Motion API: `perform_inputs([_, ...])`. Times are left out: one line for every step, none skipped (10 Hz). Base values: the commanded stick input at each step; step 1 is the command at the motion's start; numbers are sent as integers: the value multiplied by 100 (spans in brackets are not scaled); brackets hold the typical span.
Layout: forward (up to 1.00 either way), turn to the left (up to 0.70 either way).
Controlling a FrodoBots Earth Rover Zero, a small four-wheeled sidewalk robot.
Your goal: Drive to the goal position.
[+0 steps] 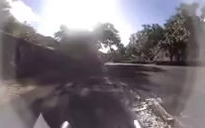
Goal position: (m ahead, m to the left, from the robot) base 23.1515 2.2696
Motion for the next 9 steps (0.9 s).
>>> perform_inputs([70,0])
perform_inputs([70,0])
perform_inputs([70,-17])
perform_inputs([70,-20])
perform_inputs([70,-22])
perform_inputs([70,-23])
perform_inputs([70,-24])
perform_inputs([70,-21])
perform_inputs([70,-17])
